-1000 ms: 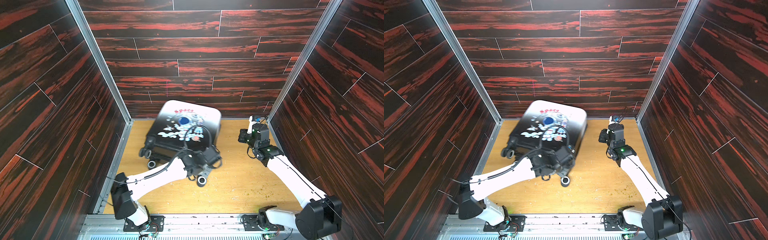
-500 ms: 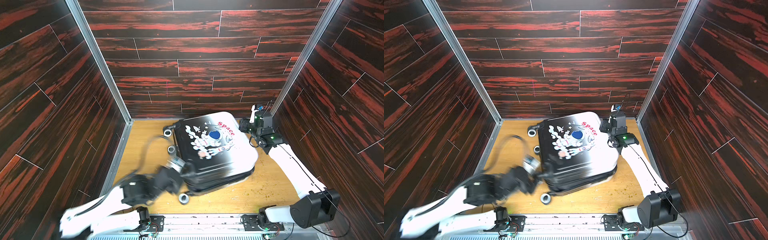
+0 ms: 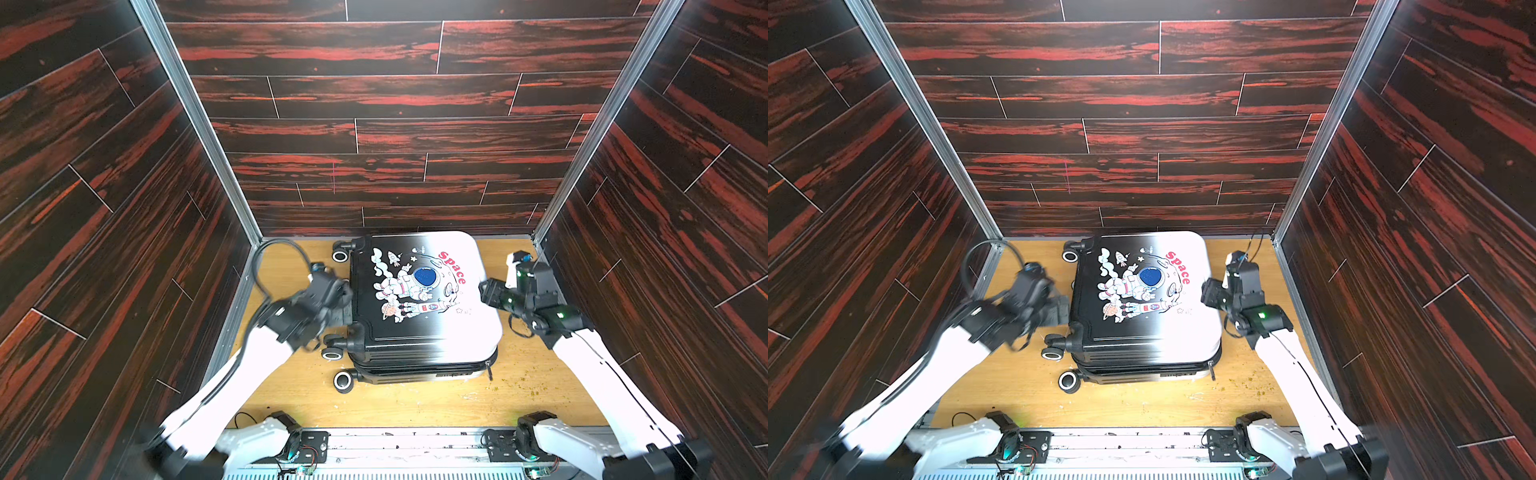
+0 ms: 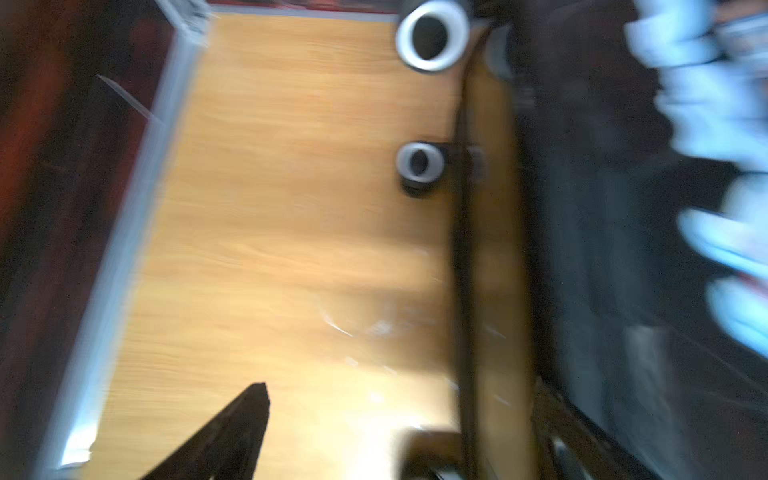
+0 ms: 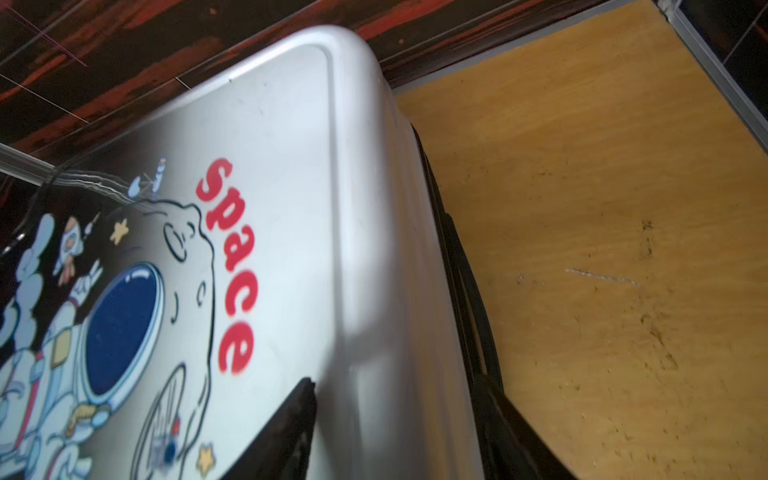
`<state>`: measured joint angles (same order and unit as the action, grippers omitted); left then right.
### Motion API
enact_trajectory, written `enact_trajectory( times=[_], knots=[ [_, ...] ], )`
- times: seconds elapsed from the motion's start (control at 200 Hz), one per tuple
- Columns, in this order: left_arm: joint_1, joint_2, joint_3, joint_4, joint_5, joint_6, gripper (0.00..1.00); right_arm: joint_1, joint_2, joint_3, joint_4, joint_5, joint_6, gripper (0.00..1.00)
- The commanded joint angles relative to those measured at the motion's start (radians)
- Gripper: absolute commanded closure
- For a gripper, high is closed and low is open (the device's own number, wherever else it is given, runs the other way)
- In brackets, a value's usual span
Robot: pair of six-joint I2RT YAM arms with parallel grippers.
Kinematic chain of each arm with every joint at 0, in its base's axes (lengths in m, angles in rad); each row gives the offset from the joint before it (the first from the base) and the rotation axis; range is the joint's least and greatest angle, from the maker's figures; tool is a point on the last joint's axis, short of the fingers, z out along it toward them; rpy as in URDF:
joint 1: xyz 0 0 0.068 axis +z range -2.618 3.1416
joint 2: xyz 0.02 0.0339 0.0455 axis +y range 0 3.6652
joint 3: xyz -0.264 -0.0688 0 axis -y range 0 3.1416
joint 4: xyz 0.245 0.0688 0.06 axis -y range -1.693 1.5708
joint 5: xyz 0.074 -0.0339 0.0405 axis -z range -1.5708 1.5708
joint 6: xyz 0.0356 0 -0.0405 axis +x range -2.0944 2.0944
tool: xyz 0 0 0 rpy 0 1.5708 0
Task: Open the suitcase zippers
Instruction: Adjust the suitcase at the center of the board.
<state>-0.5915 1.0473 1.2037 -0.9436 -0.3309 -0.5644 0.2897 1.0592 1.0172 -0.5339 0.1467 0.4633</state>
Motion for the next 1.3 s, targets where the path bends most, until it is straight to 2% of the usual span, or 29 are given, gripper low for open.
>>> enact_trajectory(
  times=[0.0, 0.05, 0.1, 0.17, 0.205, 0.271, 0.346, 0.441, 0.506, 0.601, 0.641, 0.782, 0.927, 0.992, 1.087, 1.152, 1.293],
  knots=[
    [-0.08, -0.105, -0.007, -0.153, 0.036, -0.102, 0.0, 0.003, -0.067, -0.037, -0.137, -0.006, 0.014, 0.39],
    [-0.111, -0.145, -0.031, -0.172, 0.084, -0.119, 0.0, 0.004, -0.089, -0.035, -0.163, -0.022, 0.004, 0.38],
    [-0.121, -0.178, -0.073, -0.174, 0.209, -0.135, 0.04, 0.004, -0.098, -0.028, -0.187, -0.05, -0.005, 0.39],
    [-0.147, -0.201, -0.111, -0.213, 0.326, -0.158, 0.2, 0.004, -0.103, -0.014, -0.218, -0.063, -0.009, 0.39],
    [-0.18, -0.214, -0.127, -0.231, 0.34, -0.175, 0.31, 0.004, -0.108, -0.01, -0.228, -0.067, -0.011, 0.39],
    [-0.248, -0.241, -0.182, -0.211, 0.362, -0.219, 0.44, 0.005, -0.114, -0.003, -0.246, -0.07, -0.016, 0.39],
    [-0.273, -0.244, -0.247, -0.182, 0.367, -0.232, 0.62, 0.004, -0.117, 0.0, -0.262, -0.071, -0.024, 0.39],
    [-0.271, -0.212, -0.292, -0.093, 0.279, -0.225, 0.7, 0.003, -0.117, -0.015, -0.26, -0.084, -0.038, 0.39],
    [-0.211, -0.162, -0.288, -0.007, 0.234, -0.177, 0.77, 0.004, -0.115, -0.034, -0.252, -0.105, -0.035, 0.39],
    [-0.01, -0.018, -0.245, 0.066, 0.309, -0.118, 0.85, 0.005, -0.126, -0.065, -0.229, -0.131, -0.012, 0.39],
    [0.047, 0.043, -0.217, 0.087, 0.287, -0.105, 0.85, 0.005, -0.135, -0.075, -0.221, -0.136, -0.006, 0.39],
    [0.17, 0.238, -0.08, 0.148, 0.225, -0.081, 0.72, 0.053, -0.16, -0.107, -0.182, -0.184, 0.001, 0.4],
    [0.261, 0.384, 0.089, 0.103, 0.127, -0.091, 0.49, 0.175, -0.157, -0.134, -0.148, -0.144, 0.028, 0.4],
    [0.258, 0.4, 0.149, 0.054, 0.12, -0.084, 0.4, 0.193, -0.157, -0.14, -0.14, -0.127, 0.037, 0.4],
    [0.219, 0.338, 0.098, 0.05, 0.21, -0.17, 0.32, 0.196, -0.159, -0.149, -0.128, -0.127, 0.052, 0.4],
    [0.153, 0.275, 0.033, 0.06, 0.234, -0.271, 0.28, 0.198, -0.166, -0.164, -0.113, -0.123, 0.068, 0.4],
    [0.045, 0.176, -0.153, 0.216, 0.325, -0.568, 0.28, 0.205, -0.157, -0.195, -0.071, -0.127, 0.097, 0.39]
  ],
)
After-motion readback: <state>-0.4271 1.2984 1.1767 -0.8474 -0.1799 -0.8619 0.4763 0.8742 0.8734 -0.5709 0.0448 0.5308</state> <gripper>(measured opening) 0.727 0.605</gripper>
